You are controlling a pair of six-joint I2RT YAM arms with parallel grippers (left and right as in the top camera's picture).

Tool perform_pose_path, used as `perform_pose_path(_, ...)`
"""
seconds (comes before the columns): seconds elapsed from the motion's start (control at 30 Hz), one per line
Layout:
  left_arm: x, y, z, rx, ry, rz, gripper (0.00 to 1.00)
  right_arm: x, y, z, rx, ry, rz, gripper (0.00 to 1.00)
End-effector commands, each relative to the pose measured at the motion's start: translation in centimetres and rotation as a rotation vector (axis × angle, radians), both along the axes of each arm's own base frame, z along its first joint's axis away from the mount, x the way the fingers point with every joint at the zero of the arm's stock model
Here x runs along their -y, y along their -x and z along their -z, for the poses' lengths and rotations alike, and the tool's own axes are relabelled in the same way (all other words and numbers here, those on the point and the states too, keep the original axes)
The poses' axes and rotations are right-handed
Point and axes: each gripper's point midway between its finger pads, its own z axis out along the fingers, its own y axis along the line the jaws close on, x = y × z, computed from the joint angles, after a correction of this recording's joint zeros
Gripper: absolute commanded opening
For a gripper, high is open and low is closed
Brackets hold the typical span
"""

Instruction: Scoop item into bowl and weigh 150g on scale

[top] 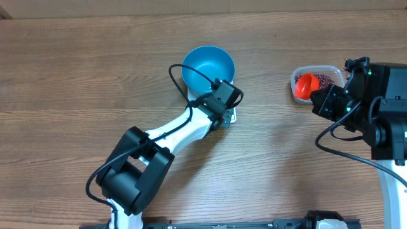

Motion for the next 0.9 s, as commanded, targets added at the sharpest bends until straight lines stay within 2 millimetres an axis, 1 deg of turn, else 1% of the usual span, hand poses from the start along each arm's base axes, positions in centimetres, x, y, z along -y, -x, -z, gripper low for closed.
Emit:
perform_pose_path(0.0,-0.4,-0.1,-2.3,-0.003,0.015,0.007,0.04,0.3,-0.3,-1.2,0.038,0.012,0.008,0.04)
perform_pose_path(0.2,0.0,0.3,-9.9,0.081,0.111,0.031,0.04,0.3,-0.4,-1.2,0.040,0.012,0.008,0.04)
perform_pose_path(0.33,0.4,1.4,-14.5,0.137,0.197,0.082,0.04,0.3,-0.4,-1.3,0.041,0.012,0.008,0.04)
perform_pose_path(0.4,0.1,1.9,-16.3,0.163,0.214,0.100,0.04,0.3,-0.4,-1.3,0.041,0.012,0.008,0.04)
perform_pose_path(0.47,-0.6,2.7,-18.0,0.183,0.227,0.099,0.04,0.3,-0.4,-1.3,0.041,0.012,0.008,0.04)
perform_pose_path(0.53,-1.2,3.4,-19.3,0.199,0.227,0.110,0.04,0.3,-0.4,-1.3,0.041,0.013,0.008,0.04)
perform_pose_path(0.6,-2.2,4.2,-20.3,0.203,0.226,0.106,0.04,0.3,-0.4,-1.3,0.042,0.013,0.008,0.04)
perform_pose_path(0.67,-3.1,4.8,-20.6,0.204,0.213,0.098,0.04,0.3,-0.4,-1.3,0.043,0.013,0.008,0.04)
perform_pose_path(0.73,-3.8,5.5,-20.1,0.203,0.199,0.098,0.05,0.3,-0.4,-1.3,0.045,0.013,0.008,0.04)
perform_pose_path(0.87,-4.8,6.8,-17.6,0.199,0.197,0.100,0.04,0.4,-0.4,-1.3,0.044,0.016,0.006,0.04)
